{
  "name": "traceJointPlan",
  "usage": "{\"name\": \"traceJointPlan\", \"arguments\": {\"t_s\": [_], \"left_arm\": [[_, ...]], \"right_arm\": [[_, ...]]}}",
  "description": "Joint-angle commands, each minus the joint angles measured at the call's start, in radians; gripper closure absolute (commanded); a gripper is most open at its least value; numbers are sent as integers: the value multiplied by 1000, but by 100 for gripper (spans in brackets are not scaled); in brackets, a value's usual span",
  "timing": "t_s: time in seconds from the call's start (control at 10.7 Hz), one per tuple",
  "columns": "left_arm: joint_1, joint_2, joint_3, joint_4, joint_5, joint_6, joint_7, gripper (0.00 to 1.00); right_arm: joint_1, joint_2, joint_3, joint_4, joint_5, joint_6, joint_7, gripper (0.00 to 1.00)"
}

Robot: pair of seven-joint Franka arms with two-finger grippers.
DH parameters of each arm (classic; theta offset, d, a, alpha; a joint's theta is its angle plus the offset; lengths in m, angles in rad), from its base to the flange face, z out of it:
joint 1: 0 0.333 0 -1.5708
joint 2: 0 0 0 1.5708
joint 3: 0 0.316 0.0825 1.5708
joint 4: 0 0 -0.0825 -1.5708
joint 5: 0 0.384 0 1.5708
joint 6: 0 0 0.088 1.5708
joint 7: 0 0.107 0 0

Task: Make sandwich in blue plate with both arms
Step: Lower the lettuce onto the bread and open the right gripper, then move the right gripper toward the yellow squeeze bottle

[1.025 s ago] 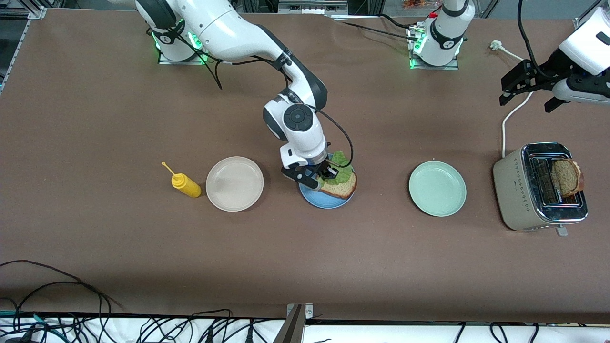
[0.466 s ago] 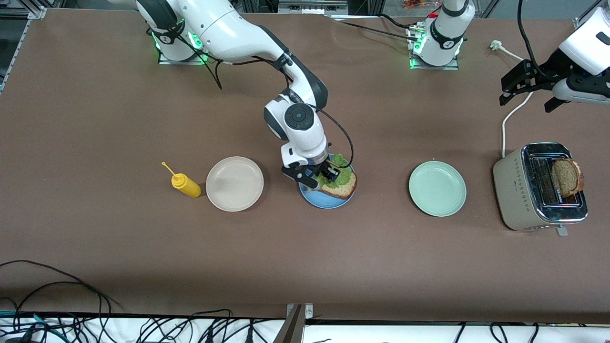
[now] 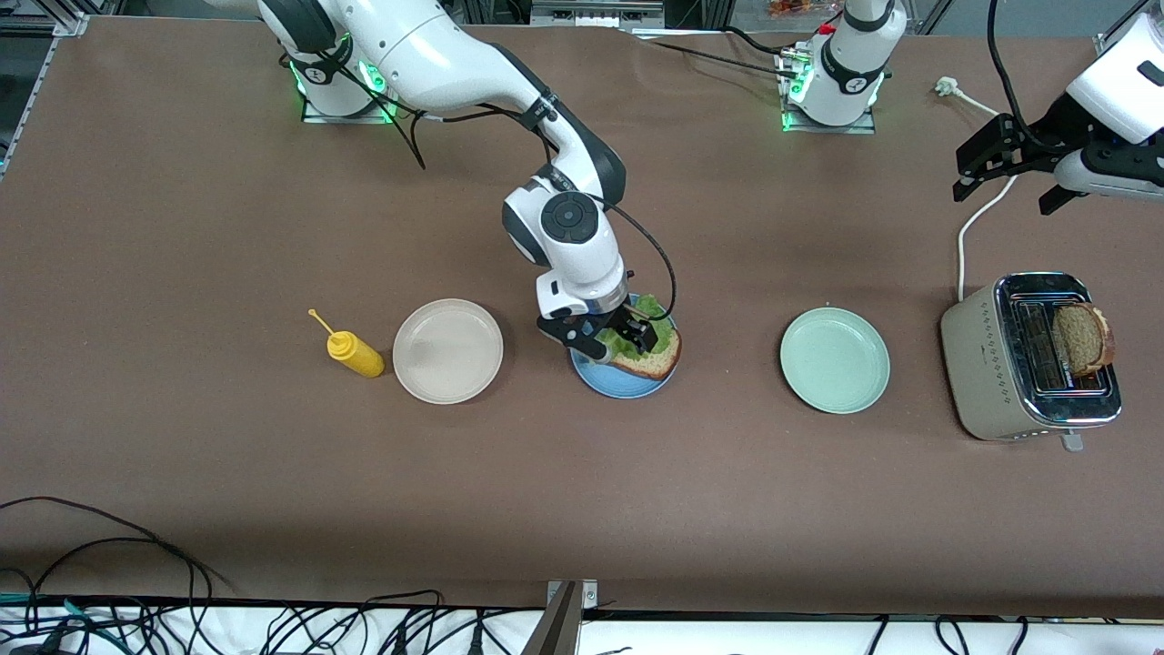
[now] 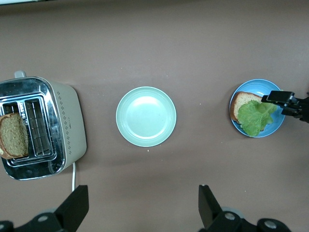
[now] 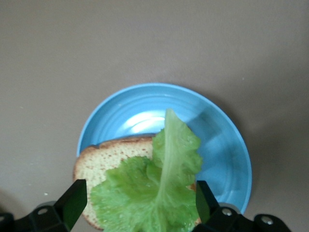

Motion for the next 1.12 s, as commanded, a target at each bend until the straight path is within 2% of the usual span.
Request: {"name": "traceJointPlan", "arguments": {"t_s": [0.0,0.28,0.65,0.84,1.02], "left_arm": [[1,-8,1,1,-14,-12,-2,0],[3,-8,1,0,-14,-14,-2,0],[3,-9,1,1,-14,-14,-2,0],[3,-9,1,1,-14,-15,-4,0],[3,-8,2,1,-16,-14,-2,0]], "right_arm": [[2,-64,-42,8,-17,-134,-70,0],[-67,-143,-48,6,-8,-311,-365,0],[-239,-249,-56,6,-6,-539,-807,0],[-329,-298,-56,6,-2,-617,-1005,0],[-398,-341,-67,-1,56,-651,-1226,0]]}}
